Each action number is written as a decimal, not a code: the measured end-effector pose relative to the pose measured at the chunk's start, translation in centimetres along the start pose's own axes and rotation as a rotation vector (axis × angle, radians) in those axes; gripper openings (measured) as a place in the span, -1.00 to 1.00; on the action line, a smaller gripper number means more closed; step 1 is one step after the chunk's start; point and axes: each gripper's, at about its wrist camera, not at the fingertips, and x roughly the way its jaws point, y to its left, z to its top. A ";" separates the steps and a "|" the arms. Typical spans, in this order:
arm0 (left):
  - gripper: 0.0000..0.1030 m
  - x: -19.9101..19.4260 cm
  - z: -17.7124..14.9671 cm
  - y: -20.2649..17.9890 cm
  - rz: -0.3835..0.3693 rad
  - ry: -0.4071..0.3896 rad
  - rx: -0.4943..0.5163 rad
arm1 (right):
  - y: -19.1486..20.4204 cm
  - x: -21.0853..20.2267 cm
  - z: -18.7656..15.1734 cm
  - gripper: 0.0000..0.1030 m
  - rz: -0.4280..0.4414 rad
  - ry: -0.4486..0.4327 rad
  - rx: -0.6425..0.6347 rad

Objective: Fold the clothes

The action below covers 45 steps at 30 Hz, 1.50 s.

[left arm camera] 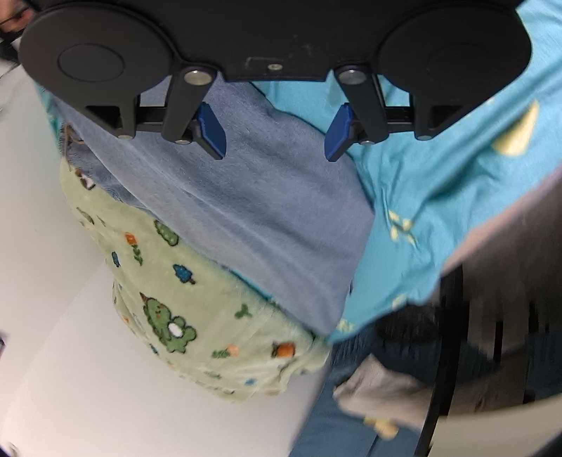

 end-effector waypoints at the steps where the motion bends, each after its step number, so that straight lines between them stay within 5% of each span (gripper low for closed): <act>1: 0.15 0.2 0.1 0.4 -0.021 0.018 -0.028 | -0.7 0.8 -0.5 -0.64 -0.022 0.022 0.008; 7: 0.15 0.0 0.1 0.3 0.012 0.018 -0.018 | -0.1 0.1 -1.5 -0.58 -0.042 0.054 -0.076; 11: 0.15 -0.7 0.0 -0.2 0.012 0.006 -0.002 | 1.5 -2.3 -1.5 -0.02 -0.035 0.094 -0.134; 15: 0.15 -1.1 -0.3 -0.4 0.043 0.008 0.027 | 4.4 -5.6 -2.4 0.05 -0.001 0.109 -0.251; 20: 0.15 -1.3 -0.6 -0.7 0.036 0.014 0.046 | 8.0 -9.6 -5.8 0.05 0.238 0.170 -0.280; 25: 0.17 -1.3 -0.7 -0.1 0.038 0.022 0.026 | 12.0 -9.9 -12.3 0.05 0.456 0.416 -0.338; 28: 0.17 -1.4 -0.4 0.8 0.040 0.022 -0.029 | 13.3 -8.5 -15.7 0.05 0.495 0.586 -0.310; 33: 0.17 -0.9 -0.1 1.8 0.035 0.023 -0.112 | 13.0 -6.6 -18.8 0.20 0.521 0.713 -0.209; 37: 0.17 0.4 -0.2 1.5 0.010 0.060 -0.131 | 12.1 -5.3 -19.8 0.30 0.498 0.739 -0.081; 45: 0.17 1.9 -0.9 1.3 0.028 0.093 -0.180 | 12.8 -4.7 -21.0 0.41 0.511 0.749 -0.043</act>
